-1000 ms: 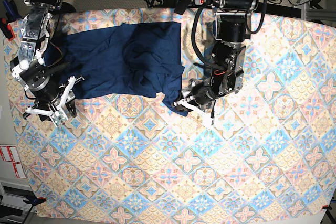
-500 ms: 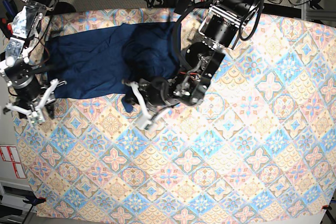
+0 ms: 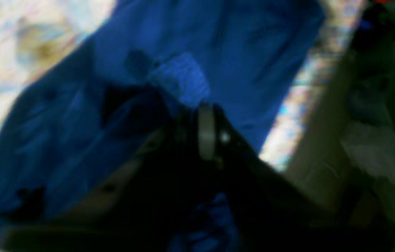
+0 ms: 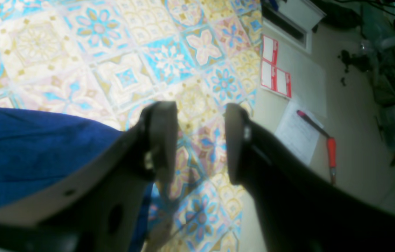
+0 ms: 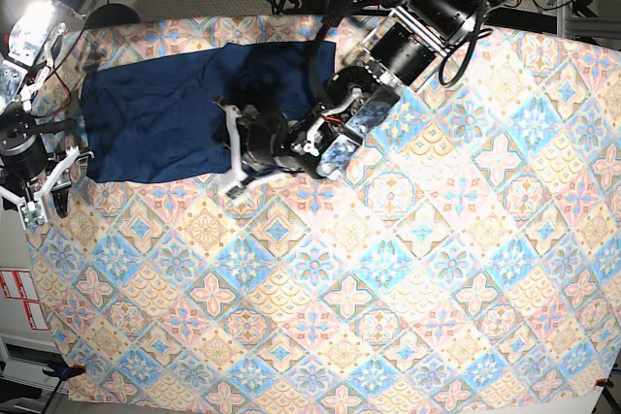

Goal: Fold the T-shirt properly
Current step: 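Lift the sleeve with the left gripper and fold it over the shirt body, then grasp the shirt side edge with the left gripper and fold it inward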

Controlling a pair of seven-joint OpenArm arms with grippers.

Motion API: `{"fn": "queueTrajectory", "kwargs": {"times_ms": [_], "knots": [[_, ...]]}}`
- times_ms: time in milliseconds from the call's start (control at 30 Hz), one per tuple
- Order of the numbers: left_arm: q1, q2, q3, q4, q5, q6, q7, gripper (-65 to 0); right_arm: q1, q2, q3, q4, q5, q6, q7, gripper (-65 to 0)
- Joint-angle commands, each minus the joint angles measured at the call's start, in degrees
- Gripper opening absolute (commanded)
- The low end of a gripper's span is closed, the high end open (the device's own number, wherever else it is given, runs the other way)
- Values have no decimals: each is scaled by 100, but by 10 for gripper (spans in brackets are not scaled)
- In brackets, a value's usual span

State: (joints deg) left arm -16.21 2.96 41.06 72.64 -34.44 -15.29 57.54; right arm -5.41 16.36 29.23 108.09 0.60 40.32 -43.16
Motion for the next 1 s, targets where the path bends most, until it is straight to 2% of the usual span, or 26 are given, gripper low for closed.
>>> {"fn": "queueTrajectory", "kwargs": {"times_ms": [0,133,333,533,733,967], "knots": [[-133,-10,-40,116,-77,-23,-79,-502,71,109,9,96,67,-32,118,-432],[131,-318,-145,863,-77,-23,-229,-356,71,109,0,96,67,-32,109,-432],[931,-380,-1350,1874,-86,-23,-308,-351,71,109,-9,96,67,-32,91,-432],[1924,-705,-2475,2666,-183,-23,-334,-351,71,109,-9,105,67,-32,91,-432],[2390,-696,-3486,2657,-789,-14,-352,-351,71,100,-18,105,67,-32,91,-432],[2073,-424,-3635,1628,-781,-14,-352,-351,71,100,26,105,771,-32,83,-432]]}}
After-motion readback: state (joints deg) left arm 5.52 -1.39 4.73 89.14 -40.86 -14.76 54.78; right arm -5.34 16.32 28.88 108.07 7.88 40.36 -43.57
